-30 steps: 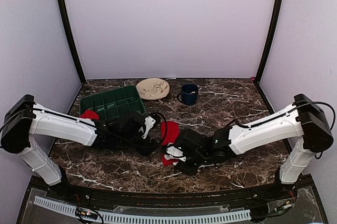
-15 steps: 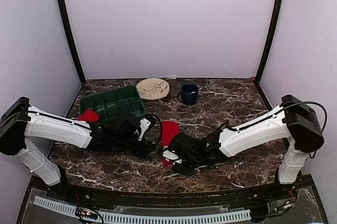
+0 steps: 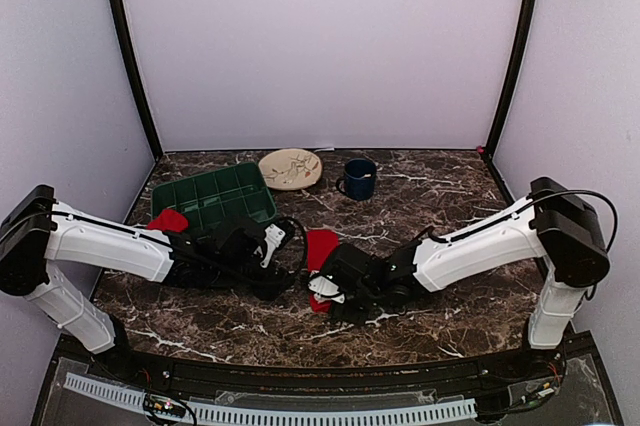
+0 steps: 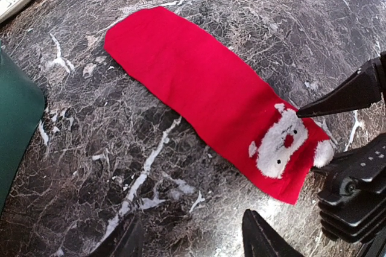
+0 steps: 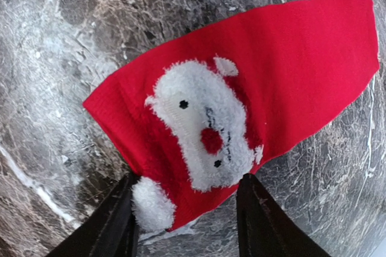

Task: Roll the socks
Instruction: Roll the sock at the center of the board.

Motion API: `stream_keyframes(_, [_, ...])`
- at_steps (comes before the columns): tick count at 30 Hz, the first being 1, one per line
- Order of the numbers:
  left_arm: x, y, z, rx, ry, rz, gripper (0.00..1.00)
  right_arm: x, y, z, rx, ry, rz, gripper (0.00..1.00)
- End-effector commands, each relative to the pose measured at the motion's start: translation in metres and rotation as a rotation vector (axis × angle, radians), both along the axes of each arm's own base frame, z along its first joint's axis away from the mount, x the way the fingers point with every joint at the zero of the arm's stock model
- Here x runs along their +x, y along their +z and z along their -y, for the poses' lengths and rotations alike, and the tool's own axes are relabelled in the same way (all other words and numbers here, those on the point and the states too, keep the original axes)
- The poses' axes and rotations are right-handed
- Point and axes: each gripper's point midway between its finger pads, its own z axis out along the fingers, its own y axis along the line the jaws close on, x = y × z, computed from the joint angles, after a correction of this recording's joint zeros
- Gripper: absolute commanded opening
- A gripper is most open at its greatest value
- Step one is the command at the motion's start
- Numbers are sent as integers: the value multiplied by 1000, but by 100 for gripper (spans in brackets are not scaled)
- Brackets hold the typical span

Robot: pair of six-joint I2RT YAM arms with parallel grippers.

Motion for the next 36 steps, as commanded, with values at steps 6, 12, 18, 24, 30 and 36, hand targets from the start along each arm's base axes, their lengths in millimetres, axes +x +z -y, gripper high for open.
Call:
stream_keyframes(6, [-5,-3,-10,21,13,-8,58,-8,-36,24,-94,-15,-179,36])
stream_keyframes(12, [-7,-2,-11,13,2,1,58,-20,-26,15,-59,5,-286,28])
stream_keyframes(18, [-12,2,-8,-29,-27,9,58,-30,-5,-1,8,4,-427,21])
stream_keyframes(24, [-21,8,1,-112,-81,10,58,-32,9,-13,75,-8,-529,16])
stream_keyframes(30, [-31,13,6,-161,-139,22,58,-27,13,-17,121,-36,-618,9])
stream_keyframes(36, [-44,22,14,-207,-229,34,59,-21,20,-19,183,-72,-727,5])
